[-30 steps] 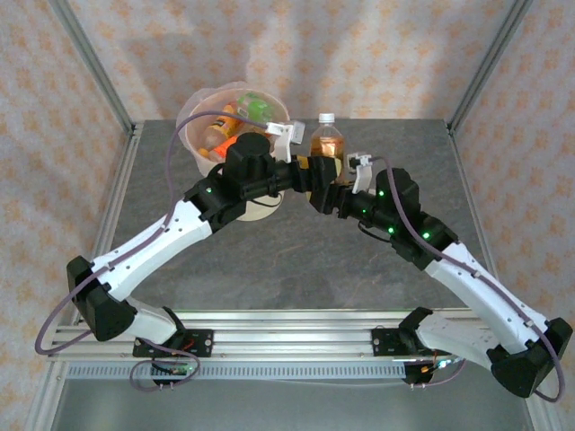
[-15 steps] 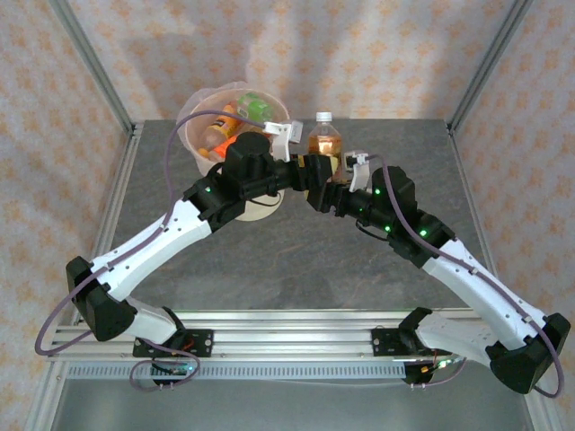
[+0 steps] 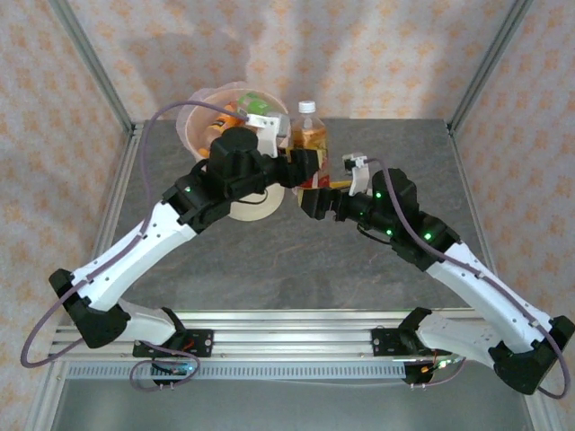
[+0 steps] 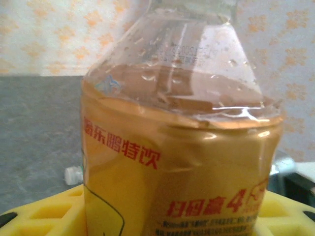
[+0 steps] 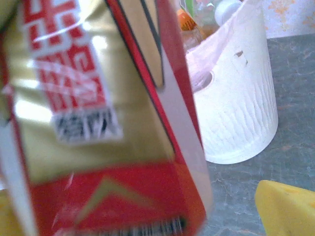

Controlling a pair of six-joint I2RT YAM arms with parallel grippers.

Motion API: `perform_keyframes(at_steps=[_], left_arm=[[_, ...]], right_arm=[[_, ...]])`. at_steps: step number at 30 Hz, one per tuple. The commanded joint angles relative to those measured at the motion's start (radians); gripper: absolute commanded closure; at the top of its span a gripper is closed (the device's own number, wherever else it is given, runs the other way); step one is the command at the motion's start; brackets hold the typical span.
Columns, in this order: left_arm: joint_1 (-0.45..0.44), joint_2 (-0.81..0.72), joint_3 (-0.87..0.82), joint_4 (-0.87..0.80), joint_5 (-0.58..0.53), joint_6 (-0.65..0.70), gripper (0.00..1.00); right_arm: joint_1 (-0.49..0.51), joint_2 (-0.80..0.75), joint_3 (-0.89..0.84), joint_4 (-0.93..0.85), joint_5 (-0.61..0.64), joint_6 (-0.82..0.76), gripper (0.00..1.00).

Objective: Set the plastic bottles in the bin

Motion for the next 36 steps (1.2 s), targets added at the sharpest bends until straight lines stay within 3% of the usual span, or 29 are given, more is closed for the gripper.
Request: perform_keyframes(at_steps=[1, 10, 17, 25, 29, 36], left_arm=[[0.053, -0.053, 0.061, -0.109, -0.102, 0.060, 0.63], [0.193, -0.048, 0.218, -0.349, -0.224, 0.161, 0.63], [0.331, 0.045, 0.398, -0.551, -0.293, 0.297, 0.63], [0.385, 0.176, 0.550, -0.630, -0.344, 0.504, 0.63], [0.406, 0.268, 0.654, -0.711, -0.360, 0.472, 0.61], [0.425, 0.341, 0.712, -0.694, -0.215, 0.262, 0.61]], right_arm=[[-0.008, -0.036, 0.035, -0.056, 0.052, 0.000, 0.01], [-0.007, -0.058, 0.041, -0.128, 0.152, 0.040, 0.01], [-0.008, -0.051, 0.056, -0.195, 0.256, 0.057, 0.01], [-0.008, -0.051, 0.050, -0.201, 0.269, 0.064, 0.01], [-0.008, -0.051, 0.052, -0.201, 0.276, 0.068, 0.01], [-0.008, -0.049, 0.047, -0.204, 0.277, 0.077, 0.01]])
